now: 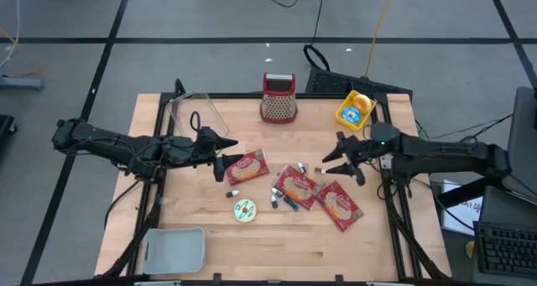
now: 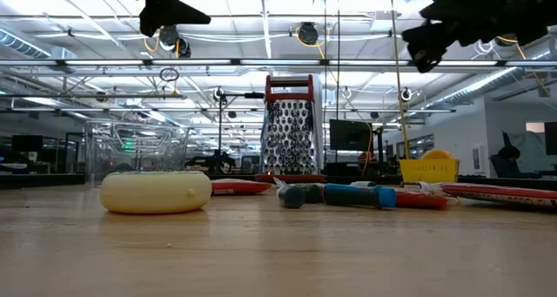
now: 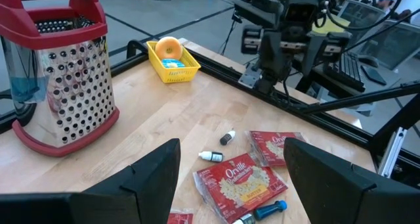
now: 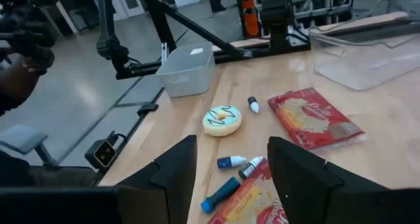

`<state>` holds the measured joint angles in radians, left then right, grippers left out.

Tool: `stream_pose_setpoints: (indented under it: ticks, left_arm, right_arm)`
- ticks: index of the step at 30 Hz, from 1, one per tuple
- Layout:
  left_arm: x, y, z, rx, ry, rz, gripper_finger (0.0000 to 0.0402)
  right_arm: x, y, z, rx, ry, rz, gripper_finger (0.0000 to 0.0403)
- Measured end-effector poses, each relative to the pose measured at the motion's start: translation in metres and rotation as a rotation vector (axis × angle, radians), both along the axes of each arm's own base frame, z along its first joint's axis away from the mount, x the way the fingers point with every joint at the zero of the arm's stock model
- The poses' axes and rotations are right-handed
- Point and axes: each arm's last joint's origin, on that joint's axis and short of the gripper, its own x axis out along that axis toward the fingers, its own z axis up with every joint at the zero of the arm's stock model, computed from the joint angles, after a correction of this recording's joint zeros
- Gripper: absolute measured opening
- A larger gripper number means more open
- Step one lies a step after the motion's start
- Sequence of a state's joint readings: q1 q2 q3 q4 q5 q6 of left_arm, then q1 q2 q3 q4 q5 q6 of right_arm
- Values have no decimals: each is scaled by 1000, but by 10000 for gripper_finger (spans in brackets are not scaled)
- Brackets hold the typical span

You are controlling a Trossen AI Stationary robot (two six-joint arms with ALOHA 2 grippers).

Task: Pick & Place Food Item
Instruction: Put the sky blue donut into the yellow bin

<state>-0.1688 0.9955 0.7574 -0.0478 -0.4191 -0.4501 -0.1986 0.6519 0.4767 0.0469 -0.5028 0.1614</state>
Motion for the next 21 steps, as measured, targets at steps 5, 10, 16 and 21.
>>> stream_pose_setpoints:
  ticks: [5,10,16,21]
  left_arm:
    - [0,0,0,0,0,0,276]
    - [0,0,0,-37,-10,9,276]
    - [1,-2,-3,-107,2,-30,276]
    - [13,-20,-14,-94,61,-195,276]
  right_arm:
    - [-18,4,3,-16,5,1,170]
    - [-29,6,6,-13,-10,0,165]
    - [-39,10,3,-24,16,48,164]
    - [-44,16,8,-26,-35,103,160]
